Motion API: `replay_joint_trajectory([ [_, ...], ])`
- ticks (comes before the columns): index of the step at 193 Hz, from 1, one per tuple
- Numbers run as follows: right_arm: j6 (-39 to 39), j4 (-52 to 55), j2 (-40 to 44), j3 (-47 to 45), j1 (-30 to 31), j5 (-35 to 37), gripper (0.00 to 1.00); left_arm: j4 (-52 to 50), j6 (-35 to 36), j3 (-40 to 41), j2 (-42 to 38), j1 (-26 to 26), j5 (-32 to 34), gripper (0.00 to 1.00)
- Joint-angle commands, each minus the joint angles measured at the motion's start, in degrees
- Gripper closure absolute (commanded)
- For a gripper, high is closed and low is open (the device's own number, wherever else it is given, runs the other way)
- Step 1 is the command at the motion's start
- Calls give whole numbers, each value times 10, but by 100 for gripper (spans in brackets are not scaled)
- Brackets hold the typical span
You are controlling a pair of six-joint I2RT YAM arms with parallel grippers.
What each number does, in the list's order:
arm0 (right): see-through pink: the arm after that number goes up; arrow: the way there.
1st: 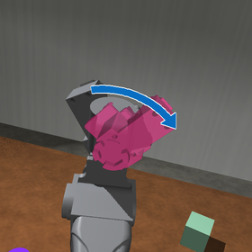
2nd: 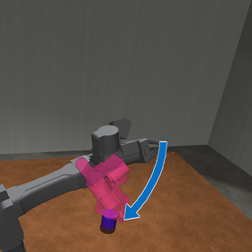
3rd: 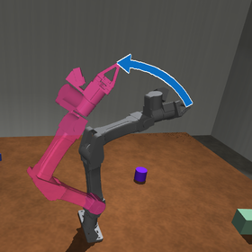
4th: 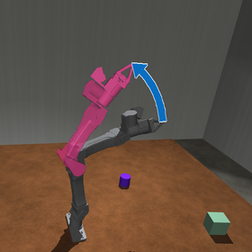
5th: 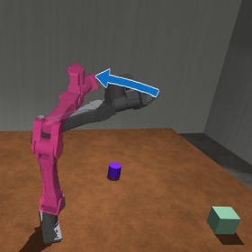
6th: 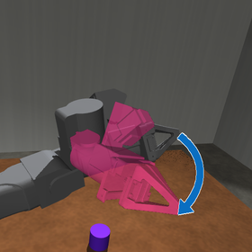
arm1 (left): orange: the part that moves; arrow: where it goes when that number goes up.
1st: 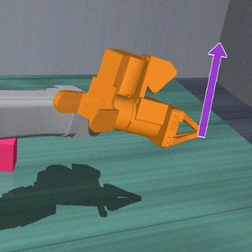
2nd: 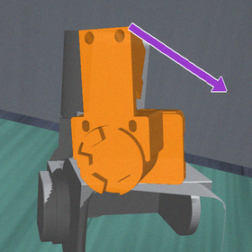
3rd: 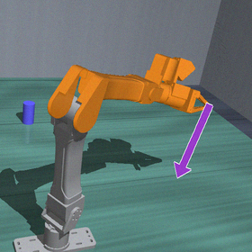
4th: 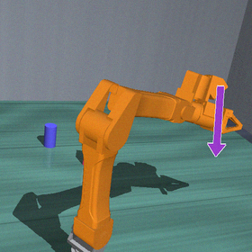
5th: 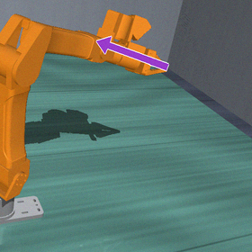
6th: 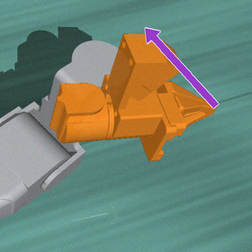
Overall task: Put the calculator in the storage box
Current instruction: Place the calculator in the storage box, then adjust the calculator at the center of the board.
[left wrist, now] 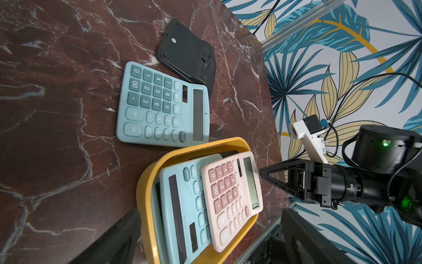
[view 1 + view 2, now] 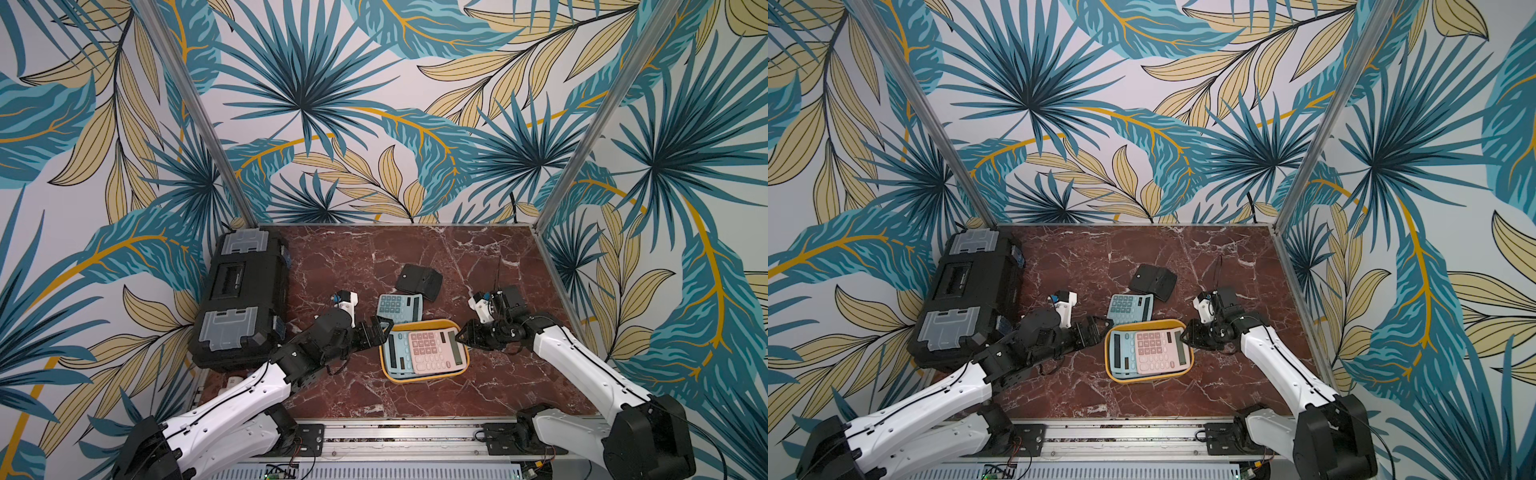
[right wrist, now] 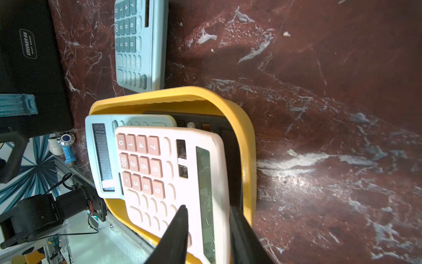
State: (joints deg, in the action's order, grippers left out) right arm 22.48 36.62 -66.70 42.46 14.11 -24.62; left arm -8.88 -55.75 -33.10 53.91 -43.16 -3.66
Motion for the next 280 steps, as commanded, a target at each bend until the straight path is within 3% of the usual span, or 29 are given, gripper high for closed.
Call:
replay_joint_trajectory([
  [1,0,19,10,10,-2,8,58,-8,21,-10,2,-1,17,0],
  [42,5,25,23,14,-2,-1,34,-27,46,-10,2,-1,36,0],
  [50,6,27,30,15,-2,-2,25,-30,48,-9,1,-1,40,0],
  [59,6,27,39,14,-2,-3,4,-36,53,-9,-3,-1,45,0],
  [63,7,28,44,15,-2,-3,1,-39,56,-9,-5,0,46,0],
  [102,11,35,97,17,-2,-3,1,-68,86,-10,-35,6,93,0],
  [139,13,30,95,41,-2,1,1,-83,110,-3,-33,49,66,0],
  [229,28,-50,-66,109,-1,-64,2,12,115,-15,101,131,-78,0],
  [280,19,-62,-192,185,12,-91,7,52,118,-13,161,149,-105,0],
])
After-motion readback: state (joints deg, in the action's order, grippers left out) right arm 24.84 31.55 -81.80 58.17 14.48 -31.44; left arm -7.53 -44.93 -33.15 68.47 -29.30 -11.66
